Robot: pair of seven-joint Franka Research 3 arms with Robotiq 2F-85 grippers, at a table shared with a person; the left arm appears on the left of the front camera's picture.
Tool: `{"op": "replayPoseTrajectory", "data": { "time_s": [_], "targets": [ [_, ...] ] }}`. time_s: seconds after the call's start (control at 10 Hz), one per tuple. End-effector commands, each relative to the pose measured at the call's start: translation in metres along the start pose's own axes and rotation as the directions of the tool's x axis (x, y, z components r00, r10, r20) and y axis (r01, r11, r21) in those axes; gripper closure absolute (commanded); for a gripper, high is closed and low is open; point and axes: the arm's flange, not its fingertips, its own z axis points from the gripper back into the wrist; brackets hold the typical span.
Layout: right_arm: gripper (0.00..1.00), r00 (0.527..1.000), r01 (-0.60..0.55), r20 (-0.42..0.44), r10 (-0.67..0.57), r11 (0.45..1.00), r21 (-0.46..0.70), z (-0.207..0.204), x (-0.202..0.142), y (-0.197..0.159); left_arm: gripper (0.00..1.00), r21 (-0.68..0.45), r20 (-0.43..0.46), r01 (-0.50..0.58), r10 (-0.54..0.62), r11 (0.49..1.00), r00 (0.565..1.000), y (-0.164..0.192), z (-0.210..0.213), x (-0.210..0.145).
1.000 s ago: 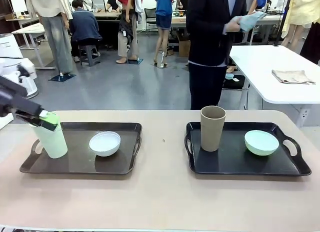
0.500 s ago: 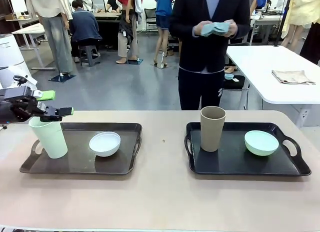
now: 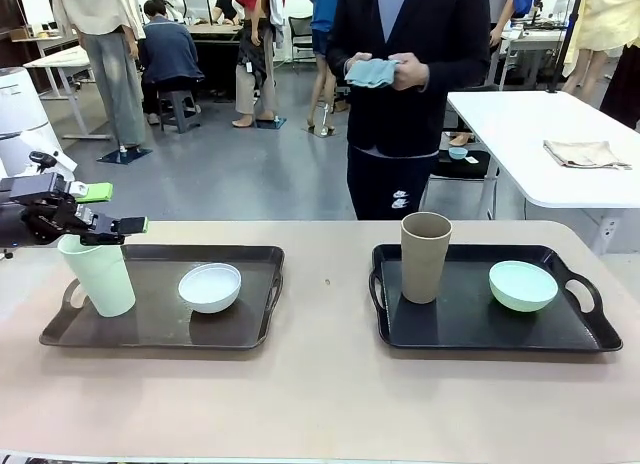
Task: Set up a tray with a mat and arrange the tableware.
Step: Pick up the Picnic Bowl and Reusable plastic cup from the Handle tray in front of the human's position and hold them in the air.
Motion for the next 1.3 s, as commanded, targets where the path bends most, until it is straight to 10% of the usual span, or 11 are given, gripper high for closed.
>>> {"op": "replayPoseTrajectory", "data": {
  "time_s": [0.0,1.2],
  "targets": [
    [0.0,1.0,-0.02,-0.016,0.02,1.0,-0.001,0.0015,-0.0035,-0.0023,0.0,-0.002,-0.015,0.028,-0.028,1.0,0.999,-0.0024,0.0024,-0.0008],
    [0.0,1.0,-0.02,-0.016,0.02,1.0,-0.001,0.0015,-0.0035,-0.0023,0.0,-0.002,-0.015,0.028,-0.028,1.0,0.999,-0.0024,0.0024,-0.0008]
  ]
}}
